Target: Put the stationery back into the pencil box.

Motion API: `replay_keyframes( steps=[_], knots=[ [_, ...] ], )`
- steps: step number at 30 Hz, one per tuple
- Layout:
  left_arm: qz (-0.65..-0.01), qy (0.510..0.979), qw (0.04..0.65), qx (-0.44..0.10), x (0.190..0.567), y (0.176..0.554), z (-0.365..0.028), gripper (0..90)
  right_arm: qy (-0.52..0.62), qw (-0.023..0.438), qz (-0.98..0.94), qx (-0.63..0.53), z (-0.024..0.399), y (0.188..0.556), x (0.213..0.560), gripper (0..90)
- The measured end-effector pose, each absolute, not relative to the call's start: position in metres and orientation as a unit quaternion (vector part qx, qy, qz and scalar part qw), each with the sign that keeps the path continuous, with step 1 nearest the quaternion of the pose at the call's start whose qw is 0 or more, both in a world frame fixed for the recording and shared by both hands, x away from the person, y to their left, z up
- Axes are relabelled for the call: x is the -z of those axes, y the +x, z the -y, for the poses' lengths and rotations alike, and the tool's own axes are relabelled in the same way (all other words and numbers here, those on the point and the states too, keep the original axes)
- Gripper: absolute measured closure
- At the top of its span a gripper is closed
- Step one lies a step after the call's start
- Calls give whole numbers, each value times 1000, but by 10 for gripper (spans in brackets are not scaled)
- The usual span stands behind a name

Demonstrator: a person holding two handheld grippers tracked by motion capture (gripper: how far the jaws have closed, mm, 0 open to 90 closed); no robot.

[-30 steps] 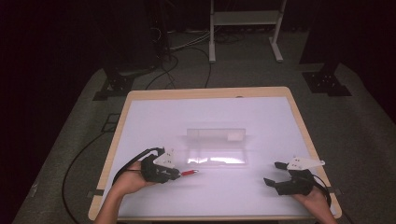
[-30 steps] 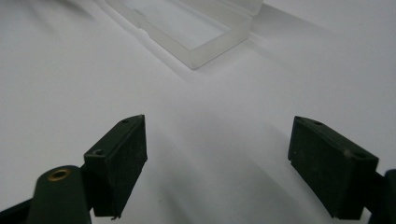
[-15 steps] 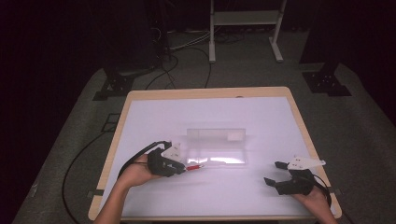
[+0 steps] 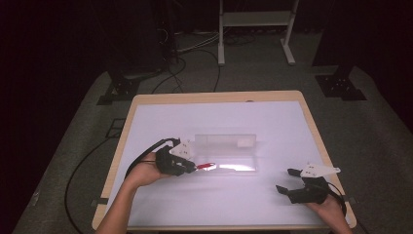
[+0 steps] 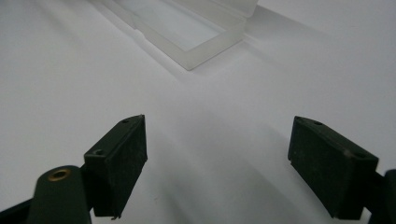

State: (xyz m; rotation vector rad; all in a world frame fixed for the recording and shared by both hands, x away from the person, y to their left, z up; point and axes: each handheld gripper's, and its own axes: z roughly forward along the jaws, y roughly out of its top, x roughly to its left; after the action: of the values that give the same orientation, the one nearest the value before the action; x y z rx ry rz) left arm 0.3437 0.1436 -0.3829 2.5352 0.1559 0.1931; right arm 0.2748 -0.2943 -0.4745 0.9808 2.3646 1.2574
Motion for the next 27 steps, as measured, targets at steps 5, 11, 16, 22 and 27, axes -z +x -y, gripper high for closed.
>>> replay_keyframes(
  steps=[5, 11, 16, 22, 27],
  knots=[
    [-56, 952, 290, -74, 380, 349, -138, 788, 342, 141, -820, -437, 294, 275, 474, 189],
    [-47, 954, 289, -67, 378, 355, -128, 788, 343, 139, -820, -436, 294, 274, 474, 189],
    [-42, 954, 288, -67, 375, 361, -121, 788, 344, 138, -820, -436, 295, 274, 475, 189],
    [-41, 956, 283, -68, 373, 368, -115, 788, 344, 140, -819, -437, 295, 274, 474, 189],
    [-39, 956, 283, -70, 370, 372, -109, 788, 343, 143, -820, -436, 296, 273, 474, 189]
  ],
)
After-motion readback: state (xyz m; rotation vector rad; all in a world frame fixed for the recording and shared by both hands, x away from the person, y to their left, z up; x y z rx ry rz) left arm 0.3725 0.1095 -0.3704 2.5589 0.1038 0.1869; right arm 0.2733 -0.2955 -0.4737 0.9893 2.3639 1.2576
